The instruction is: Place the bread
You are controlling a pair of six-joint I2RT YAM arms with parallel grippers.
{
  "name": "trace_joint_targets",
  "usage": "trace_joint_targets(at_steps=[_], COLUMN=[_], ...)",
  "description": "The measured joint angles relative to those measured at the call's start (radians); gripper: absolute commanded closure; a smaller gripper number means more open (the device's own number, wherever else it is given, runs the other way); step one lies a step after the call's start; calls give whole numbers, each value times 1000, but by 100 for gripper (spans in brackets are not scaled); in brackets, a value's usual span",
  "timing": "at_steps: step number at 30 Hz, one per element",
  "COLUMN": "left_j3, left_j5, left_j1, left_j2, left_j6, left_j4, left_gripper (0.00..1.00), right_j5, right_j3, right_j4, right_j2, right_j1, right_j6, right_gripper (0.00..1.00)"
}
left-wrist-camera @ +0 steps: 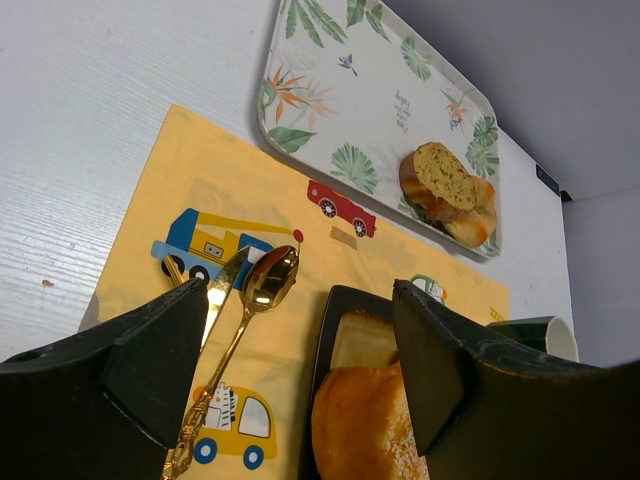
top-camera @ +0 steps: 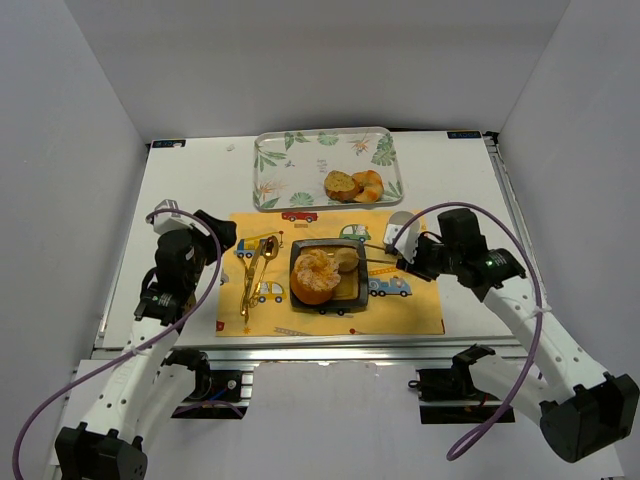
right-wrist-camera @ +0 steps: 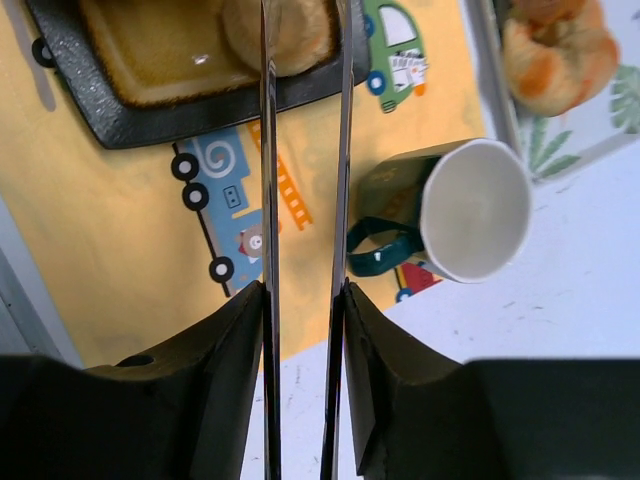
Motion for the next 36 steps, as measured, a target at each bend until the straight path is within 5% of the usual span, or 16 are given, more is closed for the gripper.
trace_joint_targets(at_steps=[6, 9, 10, 12, 13, 17, 23, 27, 32, 36], left_j3=[0, 0, 0, 0, 0, 0, 0, 8, 86, 114], left_j5=[11, 19, 23, 34, 42, 111, 266, 307, 284, 254], left_j1=[0, 0, 0, 0, 0, 2, 0, -45, -179, -243], left_j2=[18, 28, 30, 33, 35, 62, 174, 246, 316, 329], left_j6=[0, 0, 0, -5, -5, -3, -2, 24, 83, 114], left_j4=[9, 16, 18, 26, 30, 82, 151, 133, 43, 11], left_gripper=[17, 20, 28, 49, 72, 100, 95, 54, 37, 32], right_j5=[0, 2, 2, -2, -4, -20, 74, 148, 184, 171], right_j3=[26, 34, 37, 53, 71, 160, 18, -138, -218, -217], right_j4=[2, 4, 12, 27, 34, 141, 421, 568, 682, 744], right_j2=[-56, -66, -66, -64, -58, -8, 31, 192, 402, 459], right_j1=[-6, -8, -14, -44, -70, -237, -457, -522, -539, -555], right_j6=[5, 22, 35, 89, 121, 292, 534, 663, 721, 716], right_gripper=[60, 73, 86, 95, 100, 100, 100, 100, 100, 62])
